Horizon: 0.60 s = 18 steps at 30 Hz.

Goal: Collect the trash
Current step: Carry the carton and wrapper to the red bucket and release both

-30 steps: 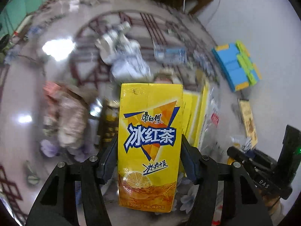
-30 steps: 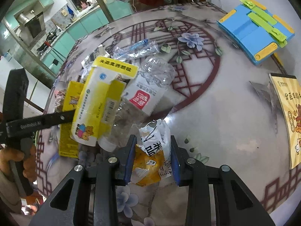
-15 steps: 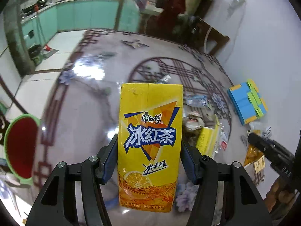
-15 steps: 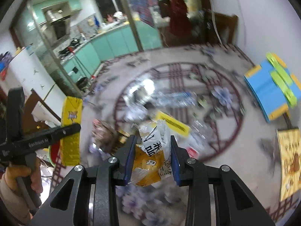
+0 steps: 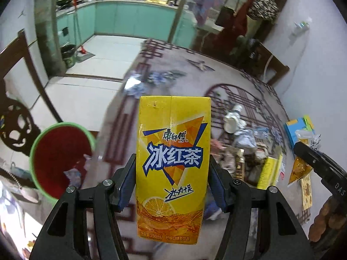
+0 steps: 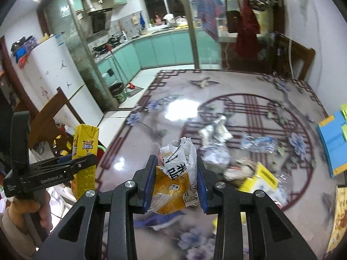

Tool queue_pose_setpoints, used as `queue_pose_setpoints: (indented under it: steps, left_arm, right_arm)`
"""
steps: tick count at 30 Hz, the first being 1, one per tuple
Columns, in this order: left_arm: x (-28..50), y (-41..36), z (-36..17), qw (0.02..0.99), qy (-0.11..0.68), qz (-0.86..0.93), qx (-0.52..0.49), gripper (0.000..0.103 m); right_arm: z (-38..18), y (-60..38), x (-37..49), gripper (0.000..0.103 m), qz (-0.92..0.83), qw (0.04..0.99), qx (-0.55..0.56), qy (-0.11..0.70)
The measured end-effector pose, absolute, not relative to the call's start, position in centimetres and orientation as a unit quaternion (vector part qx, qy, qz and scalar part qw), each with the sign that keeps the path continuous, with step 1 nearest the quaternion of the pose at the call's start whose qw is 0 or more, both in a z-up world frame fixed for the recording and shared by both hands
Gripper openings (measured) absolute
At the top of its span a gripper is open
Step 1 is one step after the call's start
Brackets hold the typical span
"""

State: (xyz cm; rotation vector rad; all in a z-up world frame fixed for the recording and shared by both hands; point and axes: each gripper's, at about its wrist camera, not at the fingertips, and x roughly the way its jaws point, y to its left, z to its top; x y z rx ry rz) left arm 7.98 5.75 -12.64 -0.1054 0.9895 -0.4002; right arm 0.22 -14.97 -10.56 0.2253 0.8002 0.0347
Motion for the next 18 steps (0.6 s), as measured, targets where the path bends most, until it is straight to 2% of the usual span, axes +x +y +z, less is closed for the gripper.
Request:
queue_pose_setpoints:
  steps: [18]
  left_arm:
    - [11.8,18.8,-15.3,0.865,0.485,-0.097,-0.079,0.059]
  right_arm:
    - [-12.5,-0.5,9.5,0.031,0.103,0.903,0.074,0.411]
